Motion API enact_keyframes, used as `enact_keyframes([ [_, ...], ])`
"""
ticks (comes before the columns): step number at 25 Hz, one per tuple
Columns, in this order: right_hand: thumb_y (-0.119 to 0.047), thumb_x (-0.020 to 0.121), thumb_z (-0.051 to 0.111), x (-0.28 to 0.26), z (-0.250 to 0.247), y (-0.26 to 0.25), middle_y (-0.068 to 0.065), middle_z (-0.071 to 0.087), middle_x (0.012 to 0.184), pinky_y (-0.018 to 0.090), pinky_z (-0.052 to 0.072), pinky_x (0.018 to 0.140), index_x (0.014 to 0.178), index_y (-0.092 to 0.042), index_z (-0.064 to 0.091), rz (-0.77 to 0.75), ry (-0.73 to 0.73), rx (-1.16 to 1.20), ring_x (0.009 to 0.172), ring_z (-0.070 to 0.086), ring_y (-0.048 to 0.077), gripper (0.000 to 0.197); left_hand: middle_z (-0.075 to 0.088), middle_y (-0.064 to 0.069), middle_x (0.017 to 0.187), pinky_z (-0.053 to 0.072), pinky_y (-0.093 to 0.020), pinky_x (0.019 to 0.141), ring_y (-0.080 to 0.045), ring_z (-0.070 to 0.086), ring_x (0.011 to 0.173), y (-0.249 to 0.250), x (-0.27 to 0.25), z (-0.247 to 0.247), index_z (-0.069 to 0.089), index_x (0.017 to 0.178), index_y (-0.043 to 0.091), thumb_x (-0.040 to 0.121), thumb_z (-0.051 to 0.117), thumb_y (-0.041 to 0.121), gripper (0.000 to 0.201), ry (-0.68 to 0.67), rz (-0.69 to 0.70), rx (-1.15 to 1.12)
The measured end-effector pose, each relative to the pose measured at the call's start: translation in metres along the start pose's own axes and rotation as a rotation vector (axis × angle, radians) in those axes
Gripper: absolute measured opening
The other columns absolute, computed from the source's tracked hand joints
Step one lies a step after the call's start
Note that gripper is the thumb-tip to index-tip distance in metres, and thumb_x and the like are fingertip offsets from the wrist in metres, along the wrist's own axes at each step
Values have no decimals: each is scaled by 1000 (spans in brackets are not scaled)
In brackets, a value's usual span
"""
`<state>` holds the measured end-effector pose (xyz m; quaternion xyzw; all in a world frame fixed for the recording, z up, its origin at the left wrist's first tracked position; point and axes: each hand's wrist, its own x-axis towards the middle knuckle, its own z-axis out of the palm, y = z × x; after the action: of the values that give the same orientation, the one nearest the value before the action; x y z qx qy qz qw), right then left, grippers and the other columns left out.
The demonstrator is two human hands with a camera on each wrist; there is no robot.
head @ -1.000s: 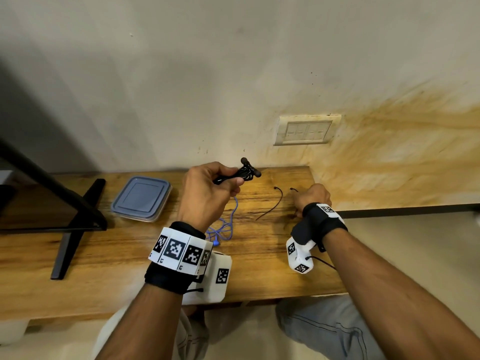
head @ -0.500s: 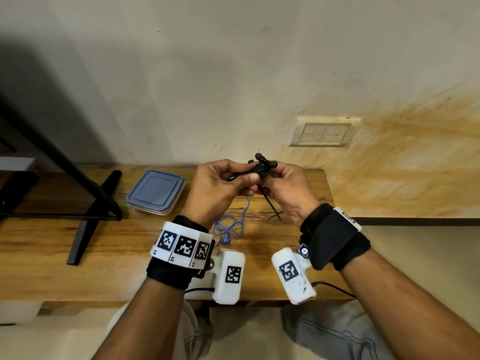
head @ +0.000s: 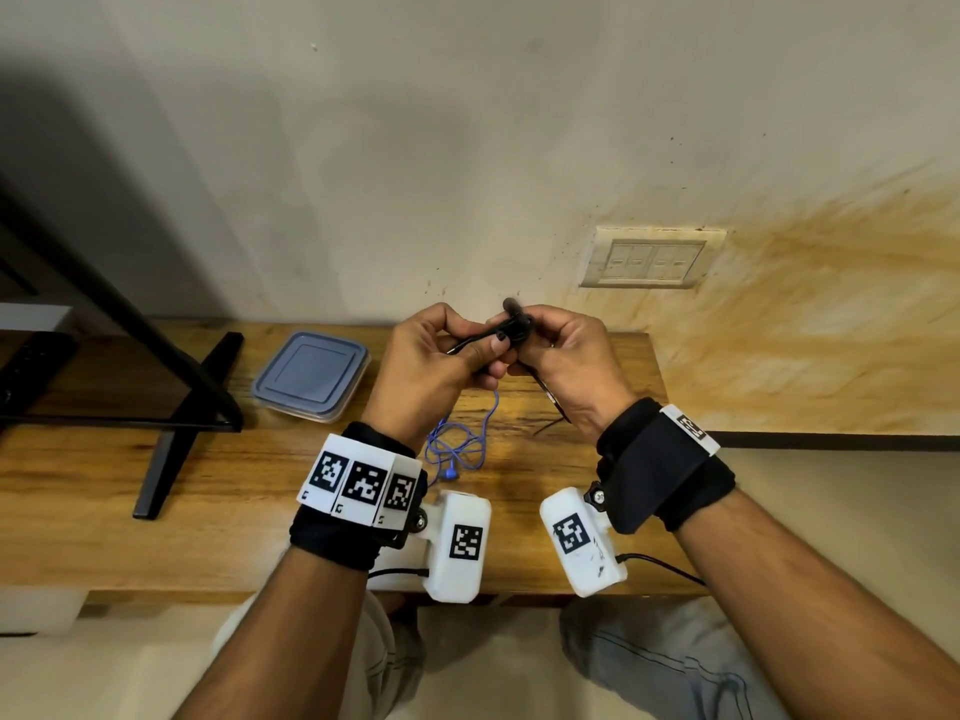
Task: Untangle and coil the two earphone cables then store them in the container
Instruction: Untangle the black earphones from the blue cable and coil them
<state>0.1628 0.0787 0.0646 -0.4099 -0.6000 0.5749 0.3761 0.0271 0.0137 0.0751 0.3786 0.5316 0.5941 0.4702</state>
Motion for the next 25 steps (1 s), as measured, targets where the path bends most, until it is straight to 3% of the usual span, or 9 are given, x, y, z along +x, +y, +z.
enact_keyframes([
  [4, 13, 86, 60, 1, -5, -6, -8, 72, 70, 19, 51, 60, 89, -20, 73, 24, -53, -28, 65, 66, 4, 36, 73, -11, 66, 56, -27, 53, -15, 64, 53, -1, 0, 2, 53, 100, -2, 84, 68, -7, 23, 39, 27, -16],
  [7, 14, 86, 58, 0, -6, -9, -8, 73, 69, 18, 51, 59, 90, -18, 72, 41, -92, -53, 66, 67, 3, 35, 72, -20, 75, 55, -27, 54, -18, 63, 55, -2, 0, 1, 58, 105, -1, 84, 69, -5, 24, 46, 34, -7],
  [11, 7, 88, 65, -2, -7, -12, 3, 72, 74, 21, 57, 61, 97, -8, 71, 105, -85, -62, 64, 68, 9, 18, 72, -14, 81, 54, -24, 52, -13, 62, 53, -2, 3, -3, 63, 89, -7, 85, 68, -5, 7, 101, 75, 26],
  [15, -2, 85, 73, -14, 2, -10, 4, 69, 60, 32, 61, 61, 85, -8, 71, 169, -16, -98, 51, 65, 15, 6, 72, -8, 76, 57, -34, 56, -14, 64, 55, -8, 8, -5, 64, 83, -2, 87, 68, 2, 7, 187, 137, 302],
  [18, -1, 85, 73, -22, 9, -12, 2, 69, 57, 32, 62, 61, 88, -4, 71, 159, 7, -29, 49, 66, 13, 5, 73, 0, 78, 60, -38, 62, -14, 69, 59, -11, 8, -2, 66, 78, 10, 85, 70, 8, 8, 232, 201, 476],
  [21, 3, 85, 71, -29, 14, -14, 6, 70, 64, 30, 61, 59, 91, -3, 69, 115, -16, 51, 53, 68, 14, 8, 75, -2, 82, 61, -39, 69, -19, 72, 72, -11, 10, -3, 65, 73, 15, 84, 72, 10, 14, 244, 165, 396],
  [23, 5, 89, 66, -31, 13, -15, 9, 70, 73, 27, 61, 62, 92, -4, 71, 80, -104, 52, 59, 68, 14, 11, 75, -4, 84, 59, -40, 76, -21, 72, 83, -11, 11, -5, 64, 71, 17, 83, 73, 9, 17, 248, 156, 352],
  [25, 8, 93, 57, -30, 8, -17, 14, 70, 82, 26, 62, 69, 99, -1, 71, 57, -217, 28, 68, 70, 15, 18, 76, -7, 85, 58, -40, 77, -21, 72, 83, -10, 12, -8, 65, 71, 13, 83, 73, 7, 15, 245, 139, 293],
])
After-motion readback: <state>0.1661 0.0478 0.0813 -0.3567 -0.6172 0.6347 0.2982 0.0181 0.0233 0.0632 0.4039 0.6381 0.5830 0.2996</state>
